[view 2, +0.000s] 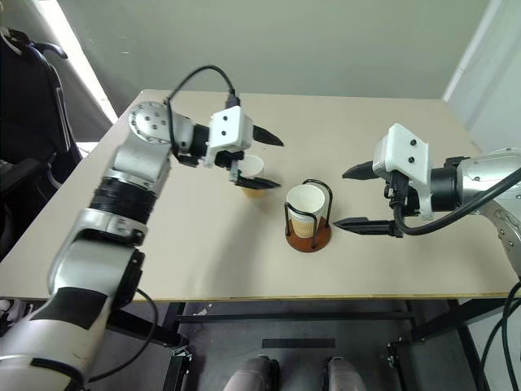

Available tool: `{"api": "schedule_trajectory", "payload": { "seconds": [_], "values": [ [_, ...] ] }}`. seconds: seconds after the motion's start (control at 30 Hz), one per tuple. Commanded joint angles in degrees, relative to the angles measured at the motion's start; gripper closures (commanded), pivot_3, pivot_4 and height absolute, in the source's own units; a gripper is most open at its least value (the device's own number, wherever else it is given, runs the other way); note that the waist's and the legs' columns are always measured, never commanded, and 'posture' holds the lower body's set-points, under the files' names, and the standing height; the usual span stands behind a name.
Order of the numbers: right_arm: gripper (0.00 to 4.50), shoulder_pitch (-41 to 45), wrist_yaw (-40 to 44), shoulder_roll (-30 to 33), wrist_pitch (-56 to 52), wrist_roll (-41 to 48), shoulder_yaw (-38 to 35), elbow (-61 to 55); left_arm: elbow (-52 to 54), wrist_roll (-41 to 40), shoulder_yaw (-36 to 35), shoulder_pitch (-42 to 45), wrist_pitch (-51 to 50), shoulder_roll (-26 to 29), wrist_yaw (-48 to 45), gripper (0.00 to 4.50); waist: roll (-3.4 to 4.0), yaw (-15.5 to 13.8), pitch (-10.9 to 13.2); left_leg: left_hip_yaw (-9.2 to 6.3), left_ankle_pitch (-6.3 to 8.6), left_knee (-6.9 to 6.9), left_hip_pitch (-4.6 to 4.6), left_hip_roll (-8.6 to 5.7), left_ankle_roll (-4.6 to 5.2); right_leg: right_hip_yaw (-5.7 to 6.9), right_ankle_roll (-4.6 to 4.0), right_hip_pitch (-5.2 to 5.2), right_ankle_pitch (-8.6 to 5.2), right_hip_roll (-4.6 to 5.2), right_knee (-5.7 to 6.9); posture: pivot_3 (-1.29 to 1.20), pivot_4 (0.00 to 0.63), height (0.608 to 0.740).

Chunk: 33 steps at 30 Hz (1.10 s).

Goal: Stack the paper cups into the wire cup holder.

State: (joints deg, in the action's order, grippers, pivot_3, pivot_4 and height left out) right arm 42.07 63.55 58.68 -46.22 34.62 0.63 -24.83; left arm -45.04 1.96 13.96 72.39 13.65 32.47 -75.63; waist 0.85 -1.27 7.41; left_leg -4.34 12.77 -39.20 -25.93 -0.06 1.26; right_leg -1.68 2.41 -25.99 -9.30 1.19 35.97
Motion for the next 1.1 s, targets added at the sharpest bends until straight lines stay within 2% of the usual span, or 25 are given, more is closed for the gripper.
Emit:
{"api": "schedule_trajectory", "payload": {
  "seconds": [0.03,0.23,0.4,0.63,1.1],
  "values": [
    [0.0,1.7,-0.1,0.3,-0.1,1.0,-2.1,-0.2,-5.4,6.7,1.8,2.2,9.1,2.7,5.5,0.05,0.0,0.0,0.0,0.01,0.0,0.0,0.0,-0.01,0.0,0.01,0.0,0.01,-0.01,0.0,-0.01,0.0,0.15,0.74],
    [0.0,3.3,-0.1,-0.7,1.2,0.3,-1.2,1.0,-12.8,13.4,4.2,3.1,16.5,4.2,12.3,0.05,0.0,-0.4,0.0,-0.03,0.02,0.0,-0.1,-0.08,0.03,0.03,-0.02,-0.07,-0.02,0.03,-0.03,0.0,0.15,0.74],
    [0.0,4.1,-0.4,-2.5,2.3,0.5,-1.9,1.6,-17.6,16.1,4.9,3.4,18.0,3.8,16.1,0.05,0.0,-0.3,0.0,-0.03,0.02,0.01,-0.09,-0.08,0.03,0.01,-0.02,-0.08,-0.02,0.06,-0.01,0.0,0.15,0.74],
    [0.0,3.1,1.1,-1.5,3.0,0.3,-1.7,1.4,-23.7,23.6,8.3,5.0,21.2,3.0,27.7,0.05,0.0,-0.4,0.0,-0.01,0.02,0.03,-0.09,-0.12,0.02,0.01,-0.04,-0.1,-0.03,0.06,-0.02,0.0,0.15,0.74],
    [0.0,2.7,1.1,-0.6,2.4,0.8,-1.9,0.9,-27.2,28.9,11.5,4.1,22.2,0.2,33.5,0.05,-0.01,-0.3,0.0,0.1,-0.03,0.02,-0.06,-0.19,-0.05,-0.03,-0.03,-0.12,-0.03,-0.03,0.0,0.0,0.15,0.74]
  ]
}}
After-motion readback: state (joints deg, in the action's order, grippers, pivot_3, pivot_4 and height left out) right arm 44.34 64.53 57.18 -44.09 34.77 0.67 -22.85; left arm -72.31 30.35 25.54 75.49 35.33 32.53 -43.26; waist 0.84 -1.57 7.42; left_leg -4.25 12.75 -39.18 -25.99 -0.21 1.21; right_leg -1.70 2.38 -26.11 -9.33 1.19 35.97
